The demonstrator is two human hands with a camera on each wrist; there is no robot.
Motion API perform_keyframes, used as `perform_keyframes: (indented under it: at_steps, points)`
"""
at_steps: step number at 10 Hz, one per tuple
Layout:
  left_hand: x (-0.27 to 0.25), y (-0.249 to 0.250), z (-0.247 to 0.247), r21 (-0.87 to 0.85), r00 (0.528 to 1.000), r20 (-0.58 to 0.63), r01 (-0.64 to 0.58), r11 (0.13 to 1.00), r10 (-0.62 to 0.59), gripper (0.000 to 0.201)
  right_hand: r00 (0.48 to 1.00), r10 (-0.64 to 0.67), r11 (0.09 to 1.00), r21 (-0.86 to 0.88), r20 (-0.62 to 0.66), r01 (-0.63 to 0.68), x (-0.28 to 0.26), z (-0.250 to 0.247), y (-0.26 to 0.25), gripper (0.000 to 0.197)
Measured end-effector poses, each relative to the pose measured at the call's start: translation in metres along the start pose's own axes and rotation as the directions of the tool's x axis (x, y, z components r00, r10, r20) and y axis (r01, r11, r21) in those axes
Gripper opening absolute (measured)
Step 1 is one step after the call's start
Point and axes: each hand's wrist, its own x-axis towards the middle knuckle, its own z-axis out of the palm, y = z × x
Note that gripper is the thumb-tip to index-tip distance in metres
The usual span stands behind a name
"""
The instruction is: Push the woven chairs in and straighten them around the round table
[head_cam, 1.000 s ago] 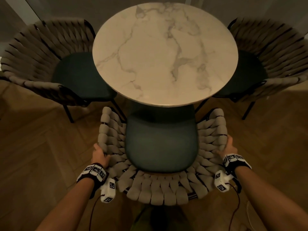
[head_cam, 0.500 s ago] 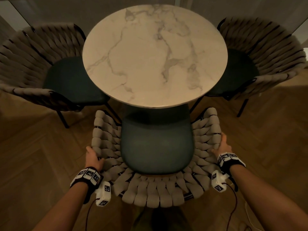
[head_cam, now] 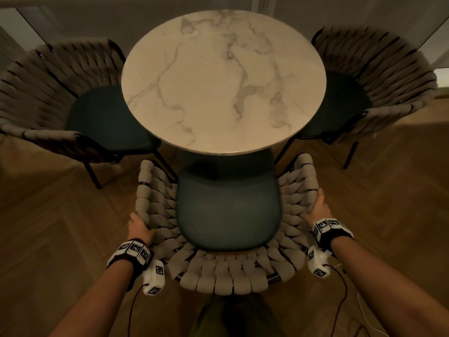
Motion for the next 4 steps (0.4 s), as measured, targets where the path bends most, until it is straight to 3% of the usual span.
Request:
perform_keyframes:
  at_steps: [2,3,4]
  points:
    - [-0.013,0.011,-0.007,0.042,0.997,0.063,0.034,0.999,-0.037,0.092,0.999,0.044,0.999,-0.021,0.017,-0.044,-0.025,0.000,-0.007,0.106]
    - [-0.024,0.020,-0.015,0.024,0.994,0.093,0.046,0.999,-0.048,0.090,0.999,-0.012,1.000,-0.015,0.048,0.013,-0.042,-0.005,-0.022,0.096]
    - [-0.040,0.016,-0.017,-0.062,0.998,0.055,-0.033,0.998,0.036,0.069,0.971,-0.208,0.976,0.082,0.115,0.199,-0.069,-0.028,-0.043,0.078]
